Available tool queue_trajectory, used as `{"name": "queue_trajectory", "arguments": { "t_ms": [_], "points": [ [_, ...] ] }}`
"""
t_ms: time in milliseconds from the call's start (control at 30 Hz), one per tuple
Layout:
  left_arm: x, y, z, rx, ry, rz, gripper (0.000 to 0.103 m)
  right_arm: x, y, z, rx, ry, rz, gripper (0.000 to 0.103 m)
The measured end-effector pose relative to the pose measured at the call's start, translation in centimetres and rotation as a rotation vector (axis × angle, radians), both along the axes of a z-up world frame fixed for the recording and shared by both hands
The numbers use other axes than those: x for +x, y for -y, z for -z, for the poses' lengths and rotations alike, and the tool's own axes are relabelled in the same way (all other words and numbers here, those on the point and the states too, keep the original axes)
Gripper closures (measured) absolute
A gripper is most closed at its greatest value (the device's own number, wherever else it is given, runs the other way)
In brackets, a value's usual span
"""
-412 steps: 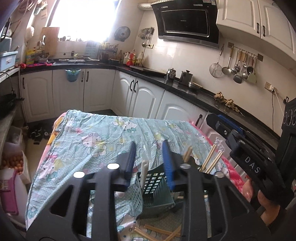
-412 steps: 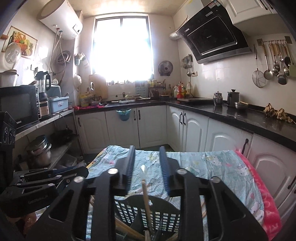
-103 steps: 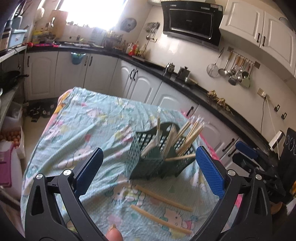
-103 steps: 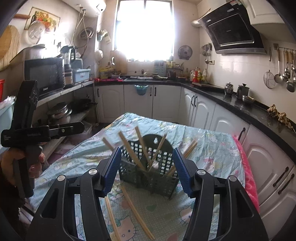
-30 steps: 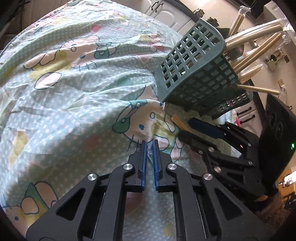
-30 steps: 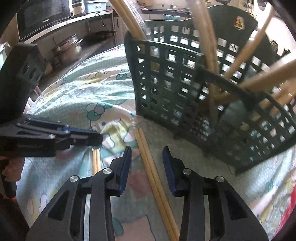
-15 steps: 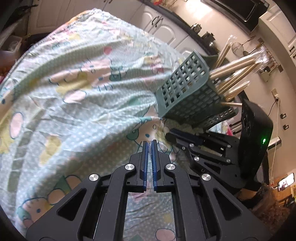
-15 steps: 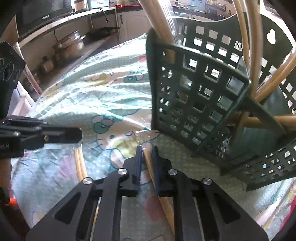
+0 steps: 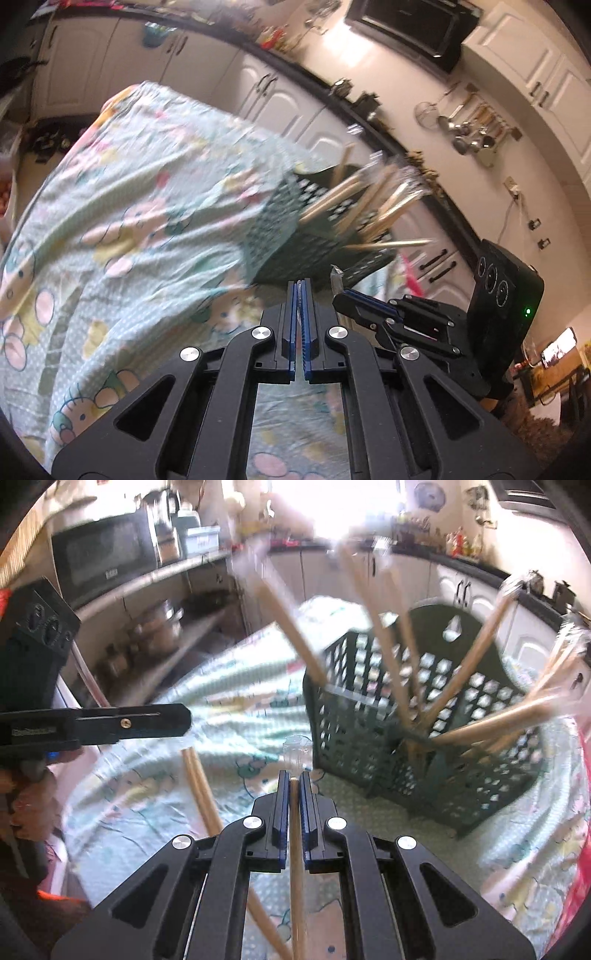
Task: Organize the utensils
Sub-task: 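Lift the held chopsticks with both tools and carry them above the caddy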
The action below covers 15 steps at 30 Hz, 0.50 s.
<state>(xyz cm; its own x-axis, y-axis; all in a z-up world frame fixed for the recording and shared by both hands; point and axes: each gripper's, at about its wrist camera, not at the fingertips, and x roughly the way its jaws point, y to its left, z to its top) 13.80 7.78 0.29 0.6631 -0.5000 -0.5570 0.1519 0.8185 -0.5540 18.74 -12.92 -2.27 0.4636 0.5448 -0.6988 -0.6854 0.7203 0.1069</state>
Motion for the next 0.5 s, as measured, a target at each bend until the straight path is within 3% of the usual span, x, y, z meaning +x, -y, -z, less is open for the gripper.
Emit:
{"name": "queue_trajectory", "arguments": {
  "t_ms": [500],
  "points": [
    [0.6,6.5,-7.5,0.044,0.176,0.146,0.103,-3.1,7.1,-8.6,0.175,0.189,0.103,0.097]
  ]
}}
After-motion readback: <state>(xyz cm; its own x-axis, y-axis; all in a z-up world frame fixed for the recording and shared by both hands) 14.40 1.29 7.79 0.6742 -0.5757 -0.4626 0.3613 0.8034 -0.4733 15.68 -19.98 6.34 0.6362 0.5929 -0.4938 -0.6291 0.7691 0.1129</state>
